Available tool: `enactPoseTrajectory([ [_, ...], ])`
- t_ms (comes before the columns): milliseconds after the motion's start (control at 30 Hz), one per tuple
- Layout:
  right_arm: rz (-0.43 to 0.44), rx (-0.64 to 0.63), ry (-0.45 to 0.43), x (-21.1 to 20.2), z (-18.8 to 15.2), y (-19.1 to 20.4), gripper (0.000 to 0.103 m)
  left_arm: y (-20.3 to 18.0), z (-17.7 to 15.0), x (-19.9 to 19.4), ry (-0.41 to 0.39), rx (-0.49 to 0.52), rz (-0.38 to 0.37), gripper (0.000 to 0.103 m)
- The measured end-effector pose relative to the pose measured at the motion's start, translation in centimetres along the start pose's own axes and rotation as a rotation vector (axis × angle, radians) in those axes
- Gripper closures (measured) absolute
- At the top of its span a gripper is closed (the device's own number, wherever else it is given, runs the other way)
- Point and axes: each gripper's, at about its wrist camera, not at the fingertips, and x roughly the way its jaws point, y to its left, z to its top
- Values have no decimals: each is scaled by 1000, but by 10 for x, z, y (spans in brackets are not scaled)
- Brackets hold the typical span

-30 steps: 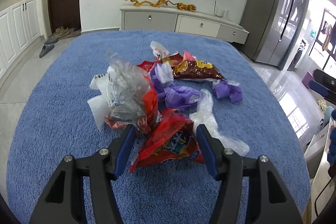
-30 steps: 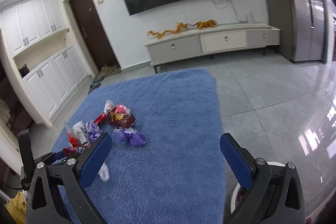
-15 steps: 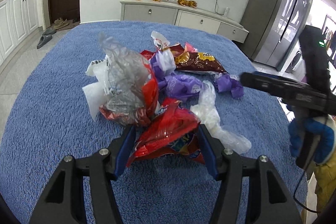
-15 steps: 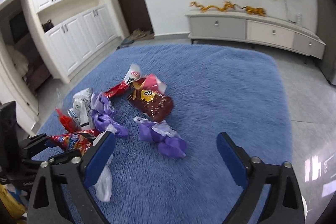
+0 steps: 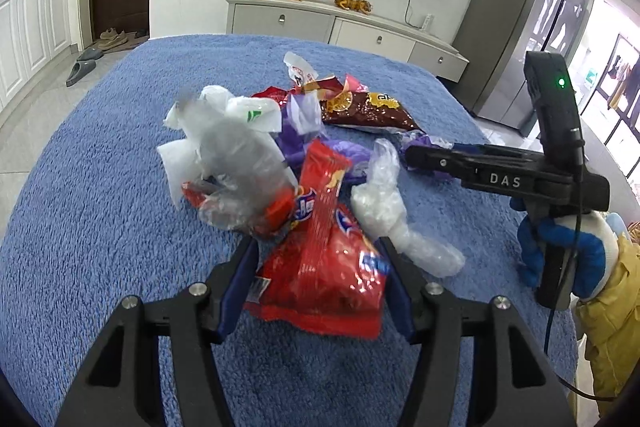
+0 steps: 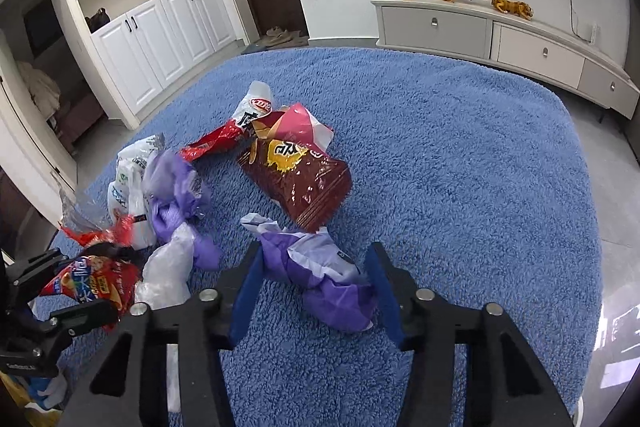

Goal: Collect trash
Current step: 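Grasp the red snack bag with left tool while right tool grasps purple bag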

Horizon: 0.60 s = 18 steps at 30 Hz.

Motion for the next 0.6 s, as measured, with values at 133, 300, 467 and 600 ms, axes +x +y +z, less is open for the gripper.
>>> enactPoseTrajectory([
  [133,-14,-6,-1,-7,-7,3,57,3,-3,-8,4,-14,-15,45],
  [300,-25,12,-13,-20,-17,4,58,5,-13,-16,22,-26,-39,45],
  [467,-30,46,-32,-36,-28,1,58,5,-22,-21,35,-29,-50,45],
  [600,-36,67,-48,-48,-36,0,59,2,-31,-25,41,-27,-63,45],
])
